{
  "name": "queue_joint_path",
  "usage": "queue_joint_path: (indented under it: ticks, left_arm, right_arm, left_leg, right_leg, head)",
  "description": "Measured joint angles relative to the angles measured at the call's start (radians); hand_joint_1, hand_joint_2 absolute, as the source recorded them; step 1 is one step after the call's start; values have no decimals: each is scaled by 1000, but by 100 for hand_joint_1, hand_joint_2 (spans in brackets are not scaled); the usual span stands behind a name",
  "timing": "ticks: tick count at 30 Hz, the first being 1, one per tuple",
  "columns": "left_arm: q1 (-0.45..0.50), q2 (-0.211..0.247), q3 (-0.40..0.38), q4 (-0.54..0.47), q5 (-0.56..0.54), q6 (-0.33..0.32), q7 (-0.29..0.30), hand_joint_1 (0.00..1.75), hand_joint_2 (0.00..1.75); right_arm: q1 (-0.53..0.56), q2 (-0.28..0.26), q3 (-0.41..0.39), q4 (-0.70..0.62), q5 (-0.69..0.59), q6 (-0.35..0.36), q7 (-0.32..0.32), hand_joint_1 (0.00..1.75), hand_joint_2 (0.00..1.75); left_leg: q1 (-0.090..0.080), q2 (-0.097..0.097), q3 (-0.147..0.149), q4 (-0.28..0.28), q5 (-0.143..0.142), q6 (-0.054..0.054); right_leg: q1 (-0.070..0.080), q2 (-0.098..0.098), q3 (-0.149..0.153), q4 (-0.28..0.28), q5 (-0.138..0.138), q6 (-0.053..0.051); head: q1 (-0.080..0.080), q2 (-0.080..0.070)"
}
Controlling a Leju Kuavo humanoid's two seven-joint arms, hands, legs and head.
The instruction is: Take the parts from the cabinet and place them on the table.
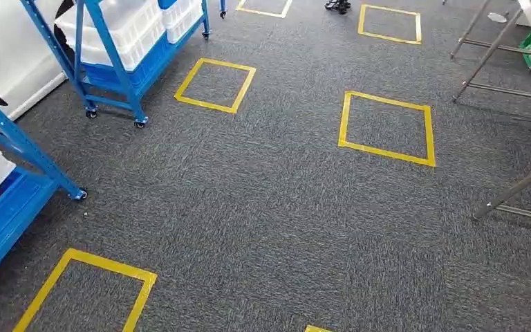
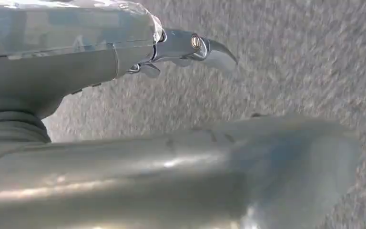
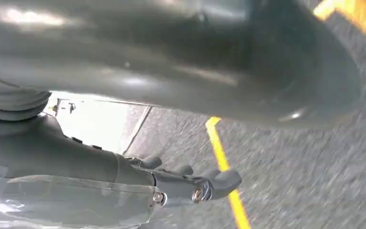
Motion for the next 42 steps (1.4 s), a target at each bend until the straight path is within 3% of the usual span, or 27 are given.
queue_joint_path:
  ticks: [2, 3, 4, 5, 7, 8, 9, 11, 12, 13, 14, 17, 18, 20, 22, 23, 24, 26, 27, 28, 30, 32, 33, 35, 38, 40, 42]
  left_arm:
    - [1, 4, -5, 0, 4, 7, -19, 0, 0]
    - [0, 11, -5, 0, 7, 9, -39, 0, 0]
    - [-2, 11, -4, 0, 10, 11, -60, 0, 0]
    - [-8, 11, -1, 0, 10, 18, -78, 0, 0]
    - [-18, 13, 8, 0, 14, 58, -116, 0, 0]
    - [-18, 13, 42, 0, 16, 82, -146, 0, 0]
    - [-15, 13, 87, 0, 16, 92, -167, 0, 0]
    - [-8, 14, 183, 0, 16, 87, -218, 0, 0]
    - [-3, 14, 206, 0, 14, 65, -247, 0, 0]
    - [0, 12, 220, 0, 13, 41, -267, 0, 0]
    - [3, 14, 225, 1, 12, 21, -278, 0, 0]
    - [21, 14, 247, 4, 11, 5, -288, 0, 0]
    - [24, 14, 250, 4, 11, 4, -288, 0, 0]
    - [23, 14, 254, 5, 11, 2, -289, 0, 0]
    - [23, 15, 260, 5, 10, -12, -296, 0, 0]
    - [24, 16, 260, 6, 8, -24, -302, 0, 0]
    - [25, 16, 259, 6, 6, -35, -303, 0, 0]
    - [23, 18, 247, 7, -9, -58, -296, 0, 0]
    - [21, 20, 231, 7, -30, -69, -283, 0, 0]
    - [19, 21, 216, 7, -50, -74, -270, 0, 0]
    - [13, 27, 172, 7, -106, -89, -240, 0, 0]
    - [14, 34, 129, 7, -138, -93, -212, 0, 0]
    - [13, 40, 110, 7, -146, -94, -203, 0, 0]
    - [8, 43, 81, 7, -159, -95, -190, 0, 0]
    - [-1, 48, 48, 7, -178, -97, -180, 0, 0]
    - [0, 52, 31, 7, -187, -99, -176, 0, 0]
    - [-2, 56, 16, 7, -190, -99, -174, 0, 0]
  right_arm:
    - [-6, -4, -18, 0, -12, -11, -7, 0, 0]
    - [-5, -5, -29, 0, -14, -16, -15, 0, 0]
    - [-3, -9, -35, 0, -12, -16, -27, 0, 0]
    - [-2, -13, -43, 0, -11, -16, -45, 0, 0]
    - [-3, -18, -64, 0, -35, -19, -98, 0, 0]
    - [-4, -19, -78, 0, -53, -22, -136, 0, 0]
    - [-7, -20, -91, 0, -64, -22, -171, 0, 0]
    - [-21, -19, -116, -1, -85, -24, -238, 0, 0]
    - [-26, -17, -128, -2, -95, -27, -266, 0, 0]
    - [-28, -18, -140, -3, -100, -31, -284, 0, 0]
    - [-29, -16, -151, -4, -101, -31, -294, 0, 0]
    - [-45, -9, -169, -6, -101, -31, -304, 0, 0]
    - [-45, -6, -173, -7, -101, -31, -304, 0, 0]
    - [-43, -4, -177, -7, -100, -31, -306, 0, 0]
    - [-39, -4, -183, -7, -98, -29, -312, 0, 0]
    - [-39, -3, -186, -7, -98, -30, -316, 0, 0]
    - [-39, -2, -191, -7, -101, -31, -323, 0, 0]
    - [-39, -1, -203, -7, -114, -36, -337, 0, 0]
    - [-39, -1, -213, -7, -131, -41, -349, 0, 0]
    - [-35, -1, -225, -7, -147, -43, -358, 0, 0]
    - [-32, -1, -257, -7, -169, -43, -372, 0, 0]
    - [-32, 5, -274, -7, -169, -45, -374, 0, 0]
    - [-29, 14, -277, -7, -169, -47, -373, 0, 0]
    - [-24, 19, -283, -6, -163, -50, -368, 0, 0]
    - [-11, 27, -286, -5, -137, -54, -347, 0, 0]
    - [-12, 32, -286, -5, -126, -60, -333, 0, 0]
    - [-13, 38, -286, -5, -119, -63, -324, 0, 0]
  left_leg:
    - [-3, -26, -1, -12, 8, -11]
    - [-8, 2, 1, 0, 1, -7]
    - [-12, 57, -12, 27, -26, -13]
    - [-10, 87, -41, 85, -66, -18]
    - [1, 106, -113, 240, -138, -32]
    - [6, 109, -130, 280, -144, -39]
    - [11, 114, -123, 271, -128, -46]
    - [20, 133, -40, 124, -48, -61]
    - [22, 162, 14, 31, -13, -66]
    - [16, 202, 28, -1, -29, -59]
    - [16, 187, 28, -2, -18, -41]
    - [9, 152, 21, -2, -16, -16]
    - [16, 143, 28, -9, -9, -6]
    - [16, 125, 21, -10, -3, 3]
    - [14, 103, 13, -9, 0, 6]
    - [13, 88, 11, -8, 1, 6]
    - [13, 75, 11, -8, 2, 4]
    - [13, 49, 13, -7, 3, 2]
    - [14, 36, 14, -7, 5, 0]
    - [16, 27, 11, -7, 7, -5]
    - [13, 4, 2, -5, 11, -20]
    - [18, -19, 0, -15, 19, -36]
    - [17, -13, -4, -5, 14, -40]
    - [10, 85, -41, 76, -51, -42]
    - [11, 111, -135, 300, -153, -50]
    - [11, 118, -108, 264, -117, -51]
    - [9, 145, 1, 78, -36, -45]
  right_leg:
    - [-4, -24, 9, -18, 7, -5]
    - [-17, -45, 22, -42, 19, 2]
    - [-17, -53, 29, -53, 22, 1]
    - [-17, -68, 29, -54, 22, -1]
    - [-18, -104, 27, -51, 18, 2]
    - [-20, -119, 26, -48, 16, 5]
    - [-23, -132, 26, -44, 12, 9]
    - [-32, -155, 25, -30, 2, 20]
    - [-36, -165, 25, -19, -5, 28]
    - [-30, -171, 23, -8, -14, 37]
    - [-31, -180, 24, -2, -20, 44]
    - [-35, -208, 32, -3, -21, 60]
    - [-43, -186, 31, 6, -32, 71]
    - [-48, -110, -8, 96, -101, 78]
    - [-50, -91, -82, 253, -174, 82]
    - [-51, -89, -109, 305, -183, 82]
    - [-52, -88, -108, 301, -163, 82]
    - [-54, -80, -48, 172, -76, 75]
    - [-55, -55, -4, 77, -30, 70]
    - [-57, 0, 21, 13, -21, 65]
    - [-52, -14, 22, 4, -22, 64]
    - [-47, -34, 25, 2, -19, 52]
    - [-62, -51, 28, -16, -8, 38]
    - [-53, -75, 29, -20, -6, 23]
    - [-43, -122, 24, -17, -7, 20]
    - [-41, -148, 23, -13, -9, 19]
    - [-40, -170, 27, -9, -14, 23]
  head:
    - [0, 0]
    - [0, 0]
    - [-1, 0]
    - [-1, 0]
    - [-1, 0]
    - [-1, 0]
    - [-1, 0]
    - [-1, 0]
    - [-1, 0]
    - [-1, 0]
    - [0, 0]
    - [-1, 0]
    - [-1, 0]
    - [0, 0]
    - [-1, 0]
    - [-1, 0]
    - [-1, 0]
    - [0, 0]
    - [0, 0]
    - [0, 0]
    - [-1, 0]
    - [0, 0]
    - [-1, 0]
    - [-3, 0]
    - [-3, 0]
    - [-3, 0]
    - [-3, 0]
